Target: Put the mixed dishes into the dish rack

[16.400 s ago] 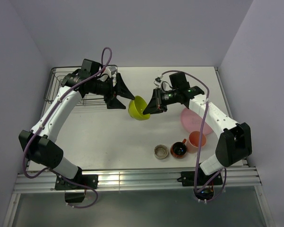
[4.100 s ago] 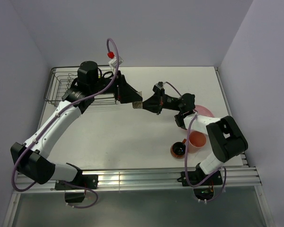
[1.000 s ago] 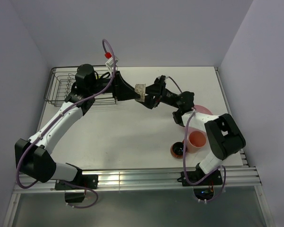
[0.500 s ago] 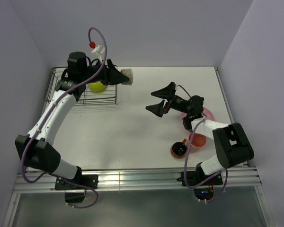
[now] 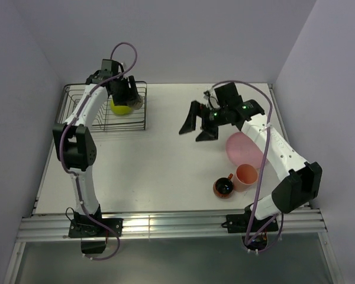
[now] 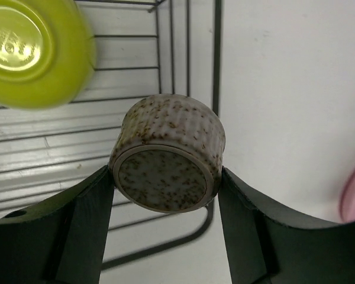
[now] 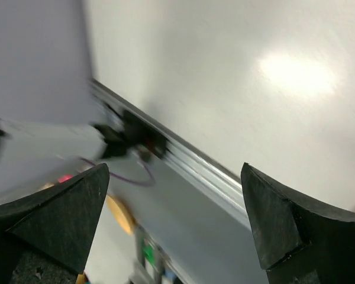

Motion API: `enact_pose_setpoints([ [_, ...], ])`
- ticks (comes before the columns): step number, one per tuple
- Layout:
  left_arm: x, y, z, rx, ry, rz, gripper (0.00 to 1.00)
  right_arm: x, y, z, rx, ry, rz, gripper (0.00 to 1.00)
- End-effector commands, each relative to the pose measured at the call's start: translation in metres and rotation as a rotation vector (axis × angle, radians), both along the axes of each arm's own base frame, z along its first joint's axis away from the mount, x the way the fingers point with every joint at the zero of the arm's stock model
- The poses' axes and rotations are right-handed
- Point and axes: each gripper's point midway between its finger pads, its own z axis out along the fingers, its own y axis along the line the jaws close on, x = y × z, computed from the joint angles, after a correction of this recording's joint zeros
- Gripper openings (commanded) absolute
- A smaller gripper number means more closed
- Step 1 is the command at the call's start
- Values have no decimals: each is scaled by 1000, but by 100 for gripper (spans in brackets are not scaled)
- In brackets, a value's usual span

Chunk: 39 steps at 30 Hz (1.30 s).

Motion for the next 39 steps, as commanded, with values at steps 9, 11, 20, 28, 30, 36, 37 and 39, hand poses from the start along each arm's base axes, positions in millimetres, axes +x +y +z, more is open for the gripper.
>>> enact_pose_setpoints([
  [9,47,12,-23,93,-5,54,0,-72,-50,-47,-234,120,39,100],
  [11,50,13,-33,86,12,59,0,-72,-55,-49,-258,115,26,100],
  [20,64,6,-62,51,44,61,0,-86,-70,-51,-296,120,-49,100],
  [28,86,8,-71,-14,33,80,4,-104,-105,-60,-414,174,-240,100],
  [30,89,6,-76,-29,35,86,14,-111,-114,-61,-441,196,-292,100],
  [36,92,4,-77,-50,24,93,56,-132,-145,-63,-540,249,-455,100],
  [37,90,4,-77,-50,26,93,82,-134,-148,-62,-538,245,-477,100],
  [39,89,3,-70,-54,13,88,99,-139,-153,-61,-531,233,-517,100],
])
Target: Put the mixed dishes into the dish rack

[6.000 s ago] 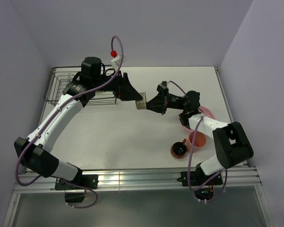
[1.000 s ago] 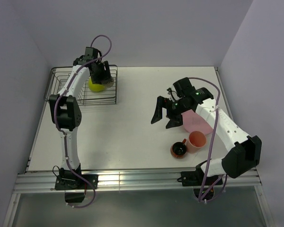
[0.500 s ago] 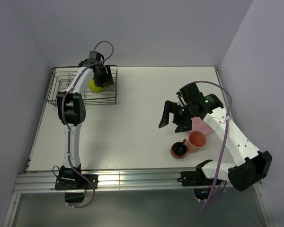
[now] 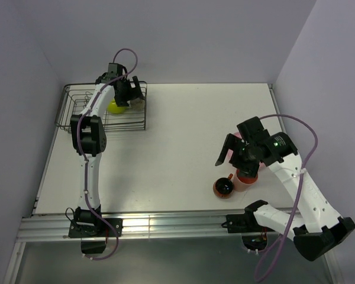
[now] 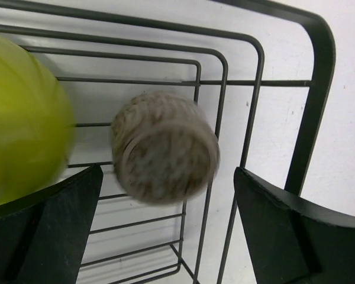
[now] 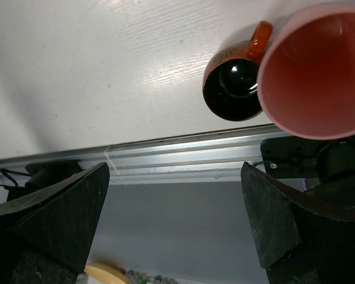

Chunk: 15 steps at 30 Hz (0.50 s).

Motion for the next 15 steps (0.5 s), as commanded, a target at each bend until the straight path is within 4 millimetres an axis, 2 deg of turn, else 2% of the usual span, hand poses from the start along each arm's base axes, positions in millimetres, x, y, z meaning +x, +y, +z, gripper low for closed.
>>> enact_pose_setpoints([
  [1,8,-4,29,-27,-82,-9,99,-19,-25,-3,-71,18,-123,100],
  [3,6,-4,34,-25,-89,-9,99,-22,-26,-10,-82,41,-122,100],
  [6,4,-3,45,-29,-106,-8,99,-22,-26,-11,-81,39,-124,100],
  [10,-1,-5,62,-54,-130,3,99,-20,-41,-12,-160,23,-145,100],
  [11,-1,-8,78,-75,-167,-6,99,-20,-43,-13,-179,34,-134,100],
  [15,-4,-13,111,-122,-220,3,99,-16,-46,-17,-216,37,-117,100],
])
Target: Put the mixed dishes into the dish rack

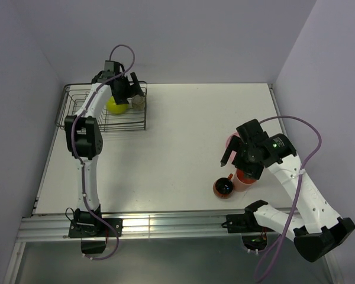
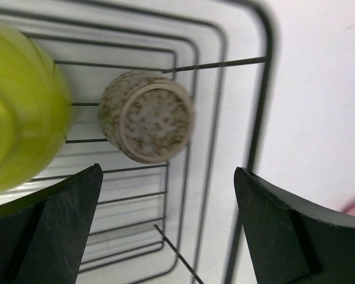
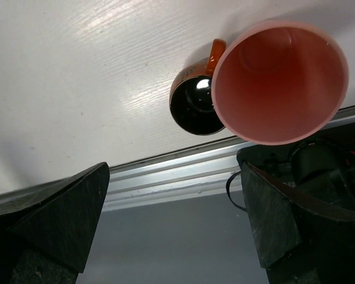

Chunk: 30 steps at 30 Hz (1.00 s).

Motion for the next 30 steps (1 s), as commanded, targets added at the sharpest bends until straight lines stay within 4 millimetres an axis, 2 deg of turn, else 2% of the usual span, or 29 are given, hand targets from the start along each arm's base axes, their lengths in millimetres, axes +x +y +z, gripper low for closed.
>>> enact_pose_setpoints([
  [1,6,-11,106,-91,-222,-7,99,-12,-19,-9,-109,72,-5,100],
  [3,2,-15,122,-127,-247,-15,99,-9,-18,-11,-108,76,4,100],
  [4,-2,-17,141,-149,-276,-11,99,-8,-17,-13,-109,86,8,100],
  [6,-10,-21,153,-188,-292,-19,99,-8,-15,-16,-107,95,28,100],
  [7,-20,-22,175,-217,-322,-10,99,-8,-14,-17,-107,101,40,100],
  [8,-25,-23,181,-231,-329,-7,99,-8,-14,-19,-108,104,40,100],
  [9,-36,-27,173,-248,-304,-13,99,-8,-15,-20,-115,105,40,100],
  [10,-47,-30,201,-278,-363,-19,99,-8,-15,-22,-121,103,52,100],
  [11,-54,-31,205,-287,-369,-17,99,-6,-14,-21,-120,96,58,100],
  [12,-64,-33,197,-292,-347,-17,99,-6,-13,-21,-121,94,70,100],
  [13,-80,-37,222,-310,-400,-35,99,-4,-11,-19,-124,89,79,100],
  [14,-89,-40,224,-315,-399,-44,99,-4,-8,-17,-124,86,88,100],
  [15,-100,-43,217,-312,-381,-56,99,-4,-4,-16,-134,79,115,99],
  [16,-117,-45,235,-317,-419,-78,99,-3,0,-15,-134,82,119,99],
  [17,-125,-45,235,-311,-422,-88,99,-2,6,-15,-125,75,134,99],
  [18,-136,-48,222,-293,-403,-109,99,-4,13,-16,-120,76,161,99],
  [19,-152,-47,234,-291,-433,-126,99,-4,18,-19,-119,84,163,99],
  [20,-160,-47,229,-286,-427,-140,97,-2,23,-21,-114,81,173,99],
  [21,-170,-46,211,-269,-396,-155,97,-4,27,-25,-114,87,185,99],
  [22,-182,-44,217,-264,-414,-169,96,-9,32,-33,-125,111,201,99],
  [23,-188,-43,210,-256,-402,-180,94,-10,36,-37,-124,117,210,99],
  [24,-198,-40,193,-231,-357,-193,93,-13,38,-41,-126,131,222,98],
  [25,-207,-38,194,-221,-358,-203,93,-18,40,-49,-141,152,239,98],
  [27,-221,-36,182,-208,-331,-229,91,-15,47,-58,-137,141,252,97],
  [28,-229,-35,187,-213,-347,-237,91,-19,44,-72,-153,169,256,96],
  [29,-234,-35,186,-217,-350,-241,91,-14,51,-77,-131,157,259,96],
  [30,-240,-35,180,-221,-335,-243,91,-13,53,-83,-133,163,267,95],
])
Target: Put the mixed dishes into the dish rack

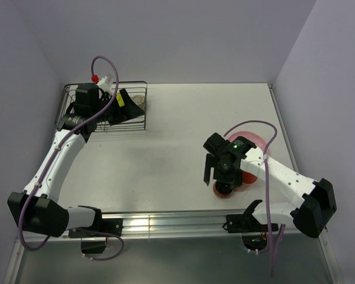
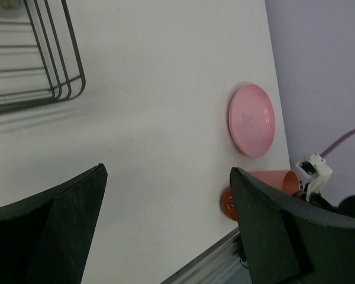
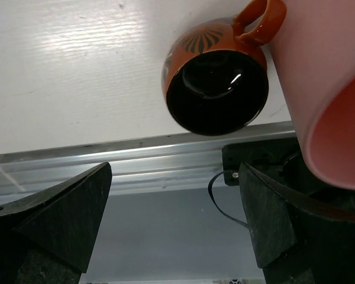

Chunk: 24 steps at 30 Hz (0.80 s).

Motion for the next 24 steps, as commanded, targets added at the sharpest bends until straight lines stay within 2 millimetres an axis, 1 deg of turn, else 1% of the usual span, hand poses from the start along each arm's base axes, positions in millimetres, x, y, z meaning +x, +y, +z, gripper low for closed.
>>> enact_pose_setpoints([
  [1,-27,2,5,10,-43,-53,91,13,11,-22,0,-11,-12,94],
  [4,-33,3,-4,19,-20,-64,91,30,18,-33,-27,-30,4,90],
  [6,-34,2,-3,24,-26,-75,91,40,16,-38,-74,-48,10,87],
  [8,-34,2,-2,29,-29,-82,91,45,16,-51,-112,-25,36,85],
  [9,-35,3,3,32,-41,-84,91,47,14,-59,-145,-4,52,84],
  [10,-35,3,3,35,-43,-85,91,47,14,-63,-157,4,57,83],
  [11,-36,4,1,38,-41,-83,91,48,15,-67,-161,8,59,79],
  [12,-36,5,1,42,-45,-80,91,47,14,-72,-171,23,65,75],
  [13,-37,6,0,47,-44,-77,91,45,14,-75,-171,31,67,67],
  [14,-37,7,-2,52,-39,-75,91,46,16,-76,-159,29,67,50],
  [15,-38,7,-3,57,-39,-78,91,45,17,-77,-152,34,66,40],
  [16,-38,7,-4,59,-39,-75,91,44,20,-76,-141,35,67,33],
  [17,-39,7,-5,56,-36,-75,91,44,20,-75,-138,33,70,19],
  [18,-37,6,-5,50,-41,-76,91,44,20,-74,-144,35,71,10],
  [19,-37,5,-5,43,-38,-77,91,49,24,-67,-137,19,78,3],
  [20,-38,1,-3,23,-39,-102,91,49,22,-62,-159,19,85,0],
  [21,-36,-4,-3,8,-38,-125,91,58,31,-49,-142,-15,102,0],
  [22,-36,-8,-2,-8,-35,-145,90,64,35,-40,-132,-37,104,0],
  [23,-36,-11,1,-26,-32,-159,92,64,39,-30,-117,-35,113,0],
  [24,-35,-18,5,-67,-35,-196,94,77,55,-5,-49,-88,128,0],
])
